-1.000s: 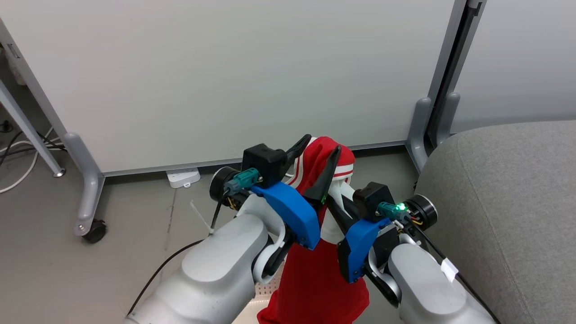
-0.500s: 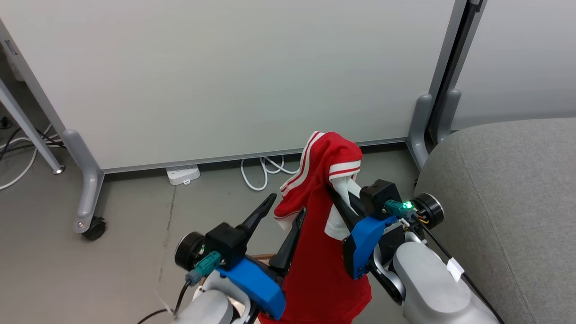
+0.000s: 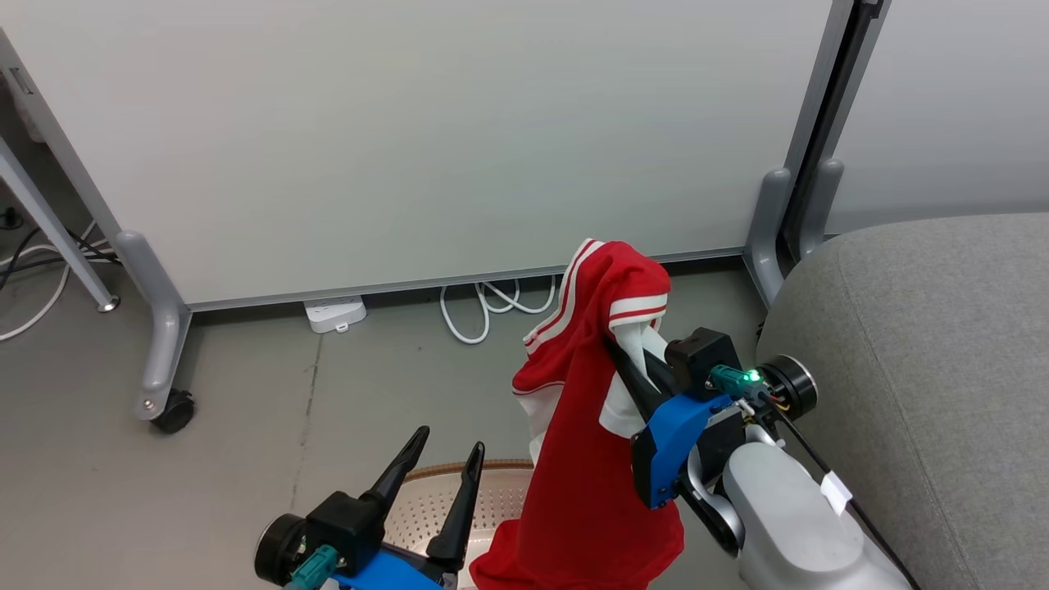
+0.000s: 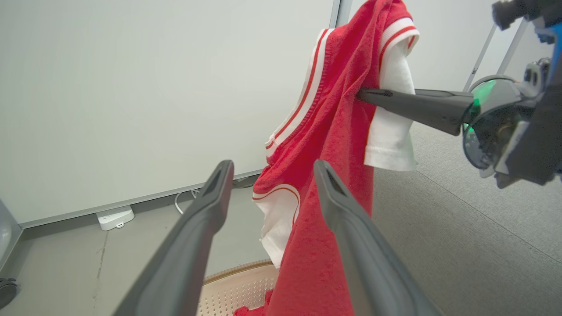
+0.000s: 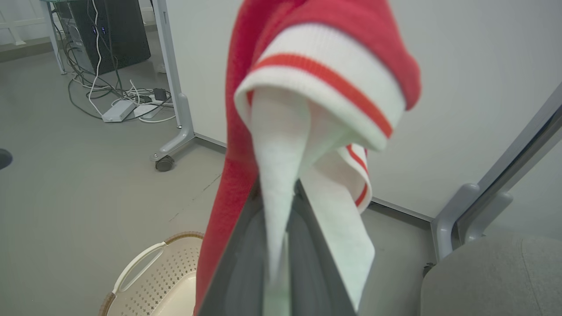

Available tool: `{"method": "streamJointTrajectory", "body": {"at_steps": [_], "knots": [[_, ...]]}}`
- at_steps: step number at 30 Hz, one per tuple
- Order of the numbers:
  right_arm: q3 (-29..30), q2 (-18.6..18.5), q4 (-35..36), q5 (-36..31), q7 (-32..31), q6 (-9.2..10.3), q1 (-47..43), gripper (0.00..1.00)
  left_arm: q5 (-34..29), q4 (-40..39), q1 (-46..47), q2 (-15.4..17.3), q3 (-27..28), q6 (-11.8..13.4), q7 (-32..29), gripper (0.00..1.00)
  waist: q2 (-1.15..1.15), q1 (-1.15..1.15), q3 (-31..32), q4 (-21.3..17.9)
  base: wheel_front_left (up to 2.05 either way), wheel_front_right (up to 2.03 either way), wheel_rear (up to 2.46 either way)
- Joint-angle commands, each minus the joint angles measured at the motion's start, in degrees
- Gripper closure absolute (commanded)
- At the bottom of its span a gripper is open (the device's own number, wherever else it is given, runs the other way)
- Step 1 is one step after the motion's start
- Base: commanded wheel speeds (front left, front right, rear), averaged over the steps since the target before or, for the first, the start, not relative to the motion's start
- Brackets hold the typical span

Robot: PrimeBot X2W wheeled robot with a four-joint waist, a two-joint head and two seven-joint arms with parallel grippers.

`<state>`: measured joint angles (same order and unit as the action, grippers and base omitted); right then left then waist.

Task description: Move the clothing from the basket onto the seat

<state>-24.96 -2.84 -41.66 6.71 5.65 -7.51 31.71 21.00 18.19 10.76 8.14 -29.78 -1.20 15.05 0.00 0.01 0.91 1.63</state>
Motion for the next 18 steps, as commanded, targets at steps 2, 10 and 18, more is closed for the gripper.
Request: {"method": "streamJointTrajectory", "body": {"at_steps": [2, 10, 18], "knots": [[0.22, -0.08, 0.38, -0.13, 0.13, 0.04, -0.74, 1.0, -1.17, -0.04, -1.04, -0.55, 1.68, -0.59, 0.2, 0.0, 0.0, -0.01, 0.01, 0.13, 0.0, 0.0, 0.0], [-0.21, -0.08, 0.51, 0.58, -0.11, 0.04, -1.01, 1.0, -4.16, 0.94, -2.22, -2.53, 4.76, -2.93, 0.2, 0.0, 0.0, -0.01, 0.01, 0.14, 0.0, 0.0, 0.0], [-0.04, -0.08, 0.33, 0.31, -0.44, 0.04, -0.38, 1.0, -5.67, 1.5, -3.05, -3.61, 7.07, -4.05, 0.19, 0.0, 0.0, -0.01, -0.55, -3.1, 0.0, 0.0, 0.0]]}}
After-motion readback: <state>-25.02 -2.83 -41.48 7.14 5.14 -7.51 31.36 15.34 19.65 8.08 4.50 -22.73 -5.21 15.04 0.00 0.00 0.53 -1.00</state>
